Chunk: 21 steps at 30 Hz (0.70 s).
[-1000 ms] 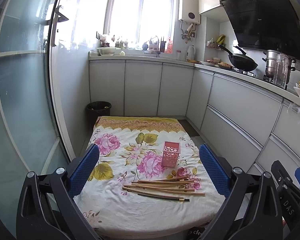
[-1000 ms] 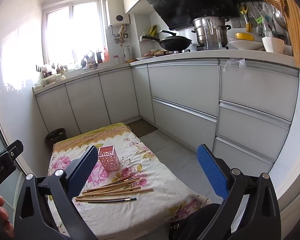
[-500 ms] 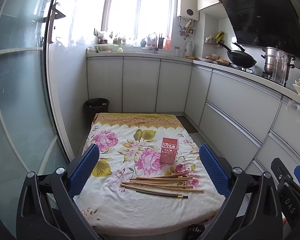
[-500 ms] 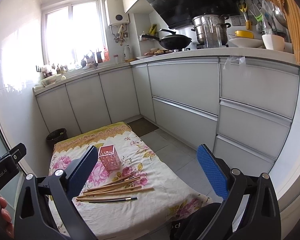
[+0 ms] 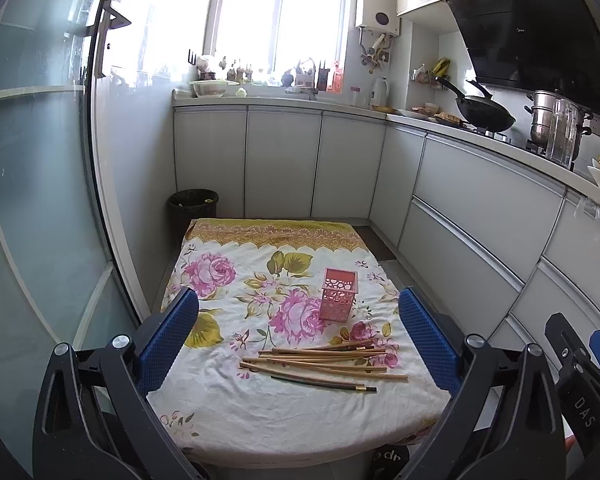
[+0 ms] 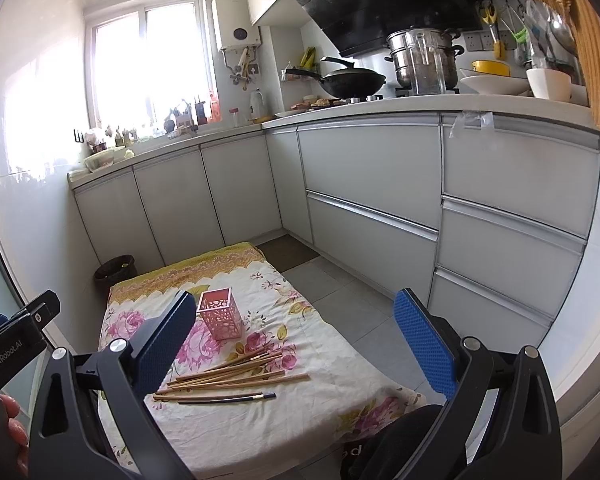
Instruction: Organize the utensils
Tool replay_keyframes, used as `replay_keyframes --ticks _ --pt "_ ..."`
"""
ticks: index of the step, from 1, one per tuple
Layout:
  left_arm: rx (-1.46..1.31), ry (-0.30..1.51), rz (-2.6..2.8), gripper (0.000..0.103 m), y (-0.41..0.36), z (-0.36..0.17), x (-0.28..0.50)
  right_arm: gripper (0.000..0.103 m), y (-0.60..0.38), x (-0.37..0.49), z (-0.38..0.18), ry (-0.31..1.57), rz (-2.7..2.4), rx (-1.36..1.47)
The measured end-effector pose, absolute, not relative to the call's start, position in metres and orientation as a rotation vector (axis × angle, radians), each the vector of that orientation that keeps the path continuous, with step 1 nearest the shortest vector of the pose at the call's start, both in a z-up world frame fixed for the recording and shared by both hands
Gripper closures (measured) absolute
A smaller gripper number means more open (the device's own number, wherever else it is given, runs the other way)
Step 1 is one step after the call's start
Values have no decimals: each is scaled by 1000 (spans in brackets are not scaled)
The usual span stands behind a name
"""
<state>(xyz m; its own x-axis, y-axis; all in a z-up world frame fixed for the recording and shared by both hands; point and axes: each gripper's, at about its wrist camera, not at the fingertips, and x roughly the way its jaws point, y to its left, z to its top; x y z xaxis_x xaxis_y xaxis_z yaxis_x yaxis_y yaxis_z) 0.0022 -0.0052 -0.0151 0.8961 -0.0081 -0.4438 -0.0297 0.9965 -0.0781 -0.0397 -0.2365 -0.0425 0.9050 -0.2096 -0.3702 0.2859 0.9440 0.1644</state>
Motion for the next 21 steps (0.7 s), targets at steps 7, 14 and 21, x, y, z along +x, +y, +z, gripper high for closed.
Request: replay_keyframes --ticks 7,14,21 --pt "-83 467 11 7 -5 -19 5 7 -239 -38 -44 358 -258 222" --pt "-82 466 10 7 -5 -18 6 7 -239 -38 -46 362 -259 225" --pt "-82 468 10 7 -6 -21 7 7 -240 -40 -48 364 -256 225"
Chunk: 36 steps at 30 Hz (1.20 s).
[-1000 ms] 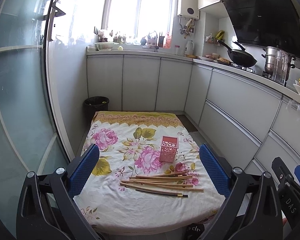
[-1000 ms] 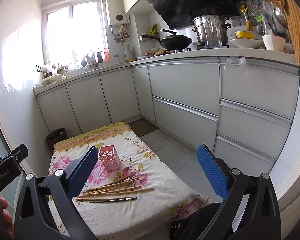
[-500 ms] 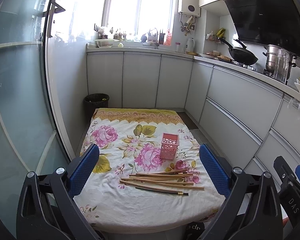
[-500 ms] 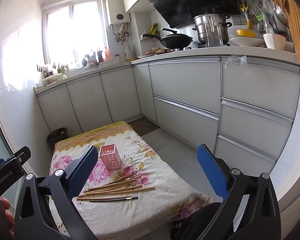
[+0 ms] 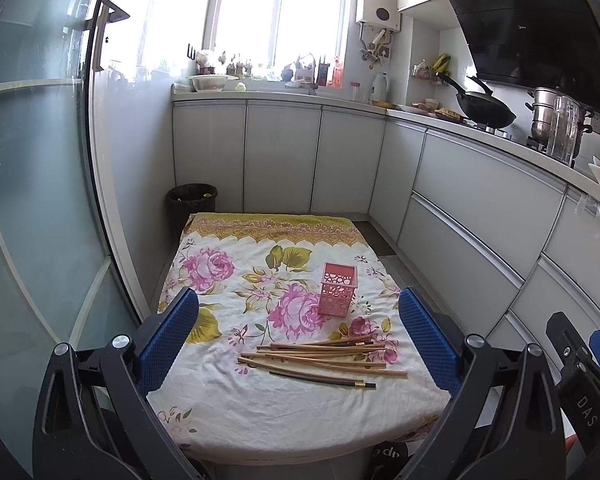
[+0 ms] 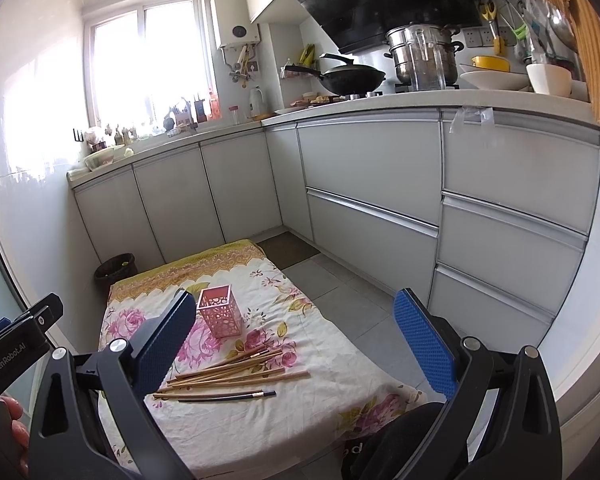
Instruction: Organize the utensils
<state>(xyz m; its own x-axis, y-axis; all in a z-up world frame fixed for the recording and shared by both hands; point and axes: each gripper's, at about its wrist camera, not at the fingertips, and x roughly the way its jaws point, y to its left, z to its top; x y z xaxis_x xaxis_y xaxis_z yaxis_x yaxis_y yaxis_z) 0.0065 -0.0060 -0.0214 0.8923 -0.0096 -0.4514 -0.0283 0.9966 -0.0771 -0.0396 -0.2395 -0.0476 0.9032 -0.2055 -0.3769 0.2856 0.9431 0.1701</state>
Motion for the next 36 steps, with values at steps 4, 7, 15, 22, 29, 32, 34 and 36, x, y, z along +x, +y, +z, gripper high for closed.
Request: replay_keyframes --ticks 4,7,15,22,29,32,34,36 --pt "-82 469 9 7 -6 -20 7 7 -240 -40 -48 365 -256 223" --pt "-86 468 10 7 -6 -21 6 7 -240 -40 -48 366 -255 223" --pt "-86 466 10 7 -7 -23 6 7 -238 -39 -48 373 -258 217" --pt "-89 471 12 7 -8 -25 6 7 -236 -38 -50 383 -256 209" --pt "-73 535 12 7 -12 -33 35 7 -243 -20 -64 441 -265 212" --pt "-2 625 -45 7 -25 -45 77 7 -253 -1 -82 518 -253 249" --pt "120 717 -112 7 -43 -60 114 7 -268 14 -98 588 -231 308" --pt "273 831 -233 7 -68 -82 151 7 -285 28 -118 652 -213 380"
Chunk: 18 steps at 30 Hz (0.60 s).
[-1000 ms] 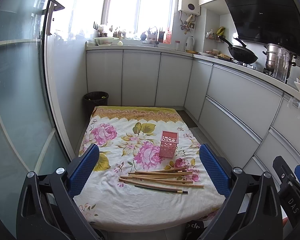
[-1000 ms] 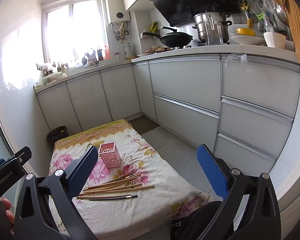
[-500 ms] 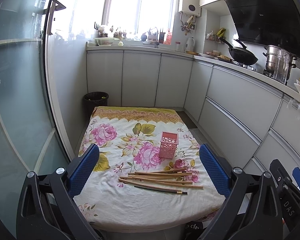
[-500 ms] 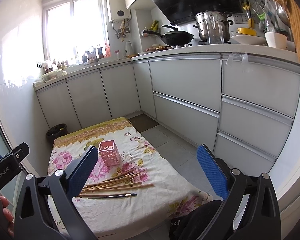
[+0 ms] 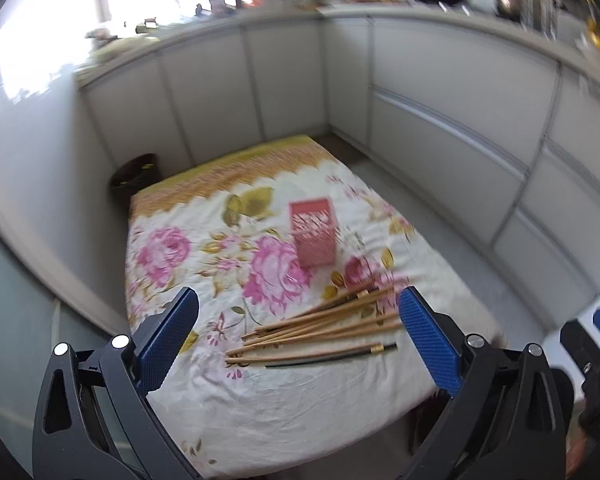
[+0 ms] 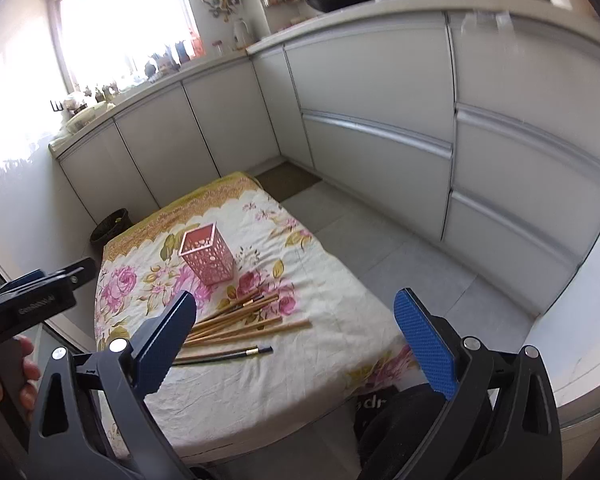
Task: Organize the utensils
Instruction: 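Lower the left gripper onto the chopstick pile and grasp one wooden chopstick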
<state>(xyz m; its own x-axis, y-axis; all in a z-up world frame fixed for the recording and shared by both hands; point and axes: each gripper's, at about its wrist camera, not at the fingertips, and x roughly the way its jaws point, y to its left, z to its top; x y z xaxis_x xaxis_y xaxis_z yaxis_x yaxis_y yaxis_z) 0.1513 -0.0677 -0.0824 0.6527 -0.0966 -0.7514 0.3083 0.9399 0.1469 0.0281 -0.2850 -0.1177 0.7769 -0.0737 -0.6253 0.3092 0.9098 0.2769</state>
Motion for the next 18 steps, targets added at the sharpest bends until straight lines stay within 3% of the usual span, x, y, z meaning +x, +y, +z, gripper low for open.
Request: replay_keyframes --ticks 4,9,10,12,14,18 --pt "479 985 -363 7 -108 -130 208 7 -321 55 -161 756 -231 499" --pt "548 1202 -497 9 -151 -200 262 7 -345 87 -207 849 -212 544" --pt "557 1227 -510 12 -158 -213 271 7 -347 92 -214 860 -205 544" --pt "571 1291 -531 35 -170 -237 287 7 -350 100 -224 876 -201 539" --pt "582 1351 -546 46 -178 -257 299 7 -352 107 -234 889 -199 530" --pt "642 1383 -548 51 -182 -282 317 7 -357 115 -245 908 -165 570"
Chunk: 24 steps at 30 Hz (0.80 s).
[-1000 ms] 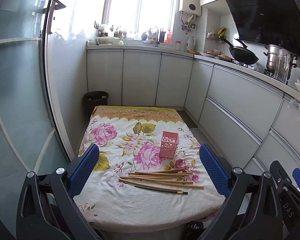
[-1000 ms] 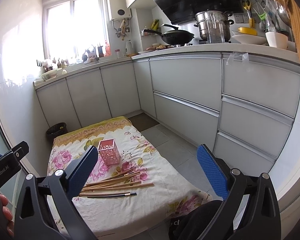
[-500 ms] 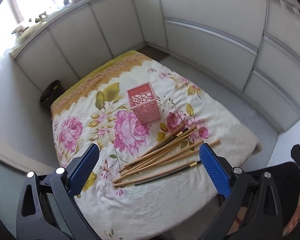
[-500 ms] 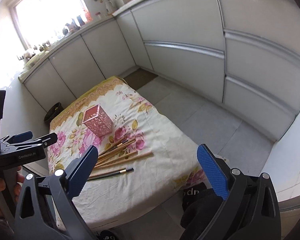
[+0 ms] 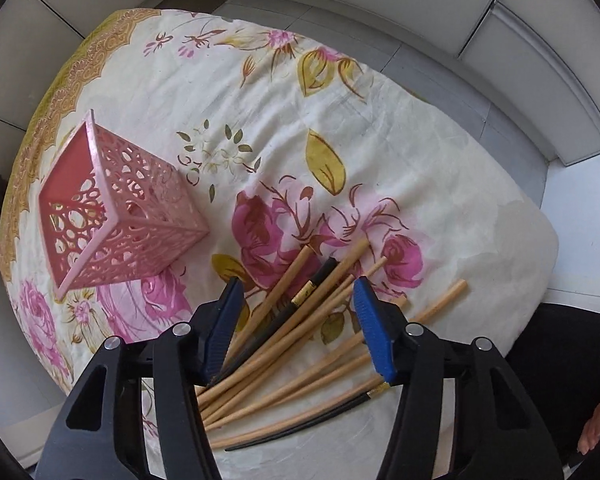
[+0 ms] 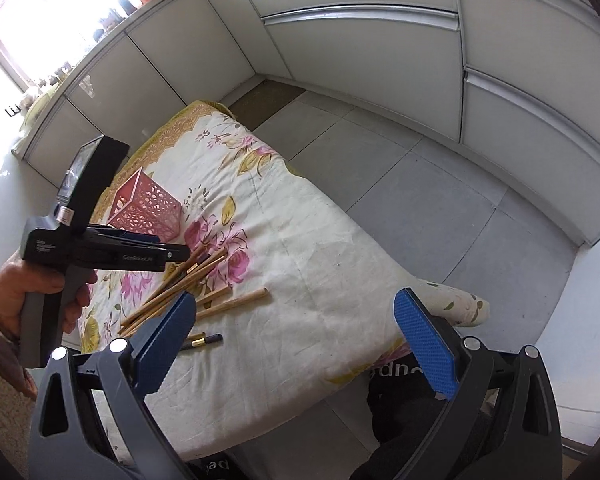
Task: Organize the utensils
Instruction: 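Lower the left gripper onto the chopstick pile and grasp one wooden chopstick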
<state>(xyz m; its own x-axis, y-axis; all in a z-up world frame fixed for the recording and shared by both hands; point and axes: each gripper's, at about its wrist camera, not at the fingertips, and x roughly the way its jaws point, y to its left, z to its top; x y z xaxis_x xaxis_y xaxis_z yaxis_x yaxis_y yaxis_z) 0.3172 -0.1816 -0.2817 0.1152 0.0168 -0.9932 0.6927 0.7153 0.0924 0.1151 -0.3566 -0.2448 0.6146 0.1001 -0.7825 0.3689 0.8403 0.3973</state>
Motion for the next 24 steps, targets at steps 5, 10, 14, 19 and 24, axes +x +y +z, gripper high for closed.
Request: replay_keyframes --ticks 5,10,14,19,24 --pt "622 1433 -548 66 -174 -297 337 7 -357 123 -250 920 -165 573" --pt "616 1455 -560 70 -170 -305 348 7 -357 124 -251 926 -167 575" --pt "613 1479 -573 85 -169 -318 352 7 -359 124 -252 932 -172 589" --pt "600 1421 -566 87 -162 -322 348 7 -356 126 -256 964 -184 582" --pt "508 1313 -541 97 -131 -297 331 7 -351 135 -270 1065 -202 625"
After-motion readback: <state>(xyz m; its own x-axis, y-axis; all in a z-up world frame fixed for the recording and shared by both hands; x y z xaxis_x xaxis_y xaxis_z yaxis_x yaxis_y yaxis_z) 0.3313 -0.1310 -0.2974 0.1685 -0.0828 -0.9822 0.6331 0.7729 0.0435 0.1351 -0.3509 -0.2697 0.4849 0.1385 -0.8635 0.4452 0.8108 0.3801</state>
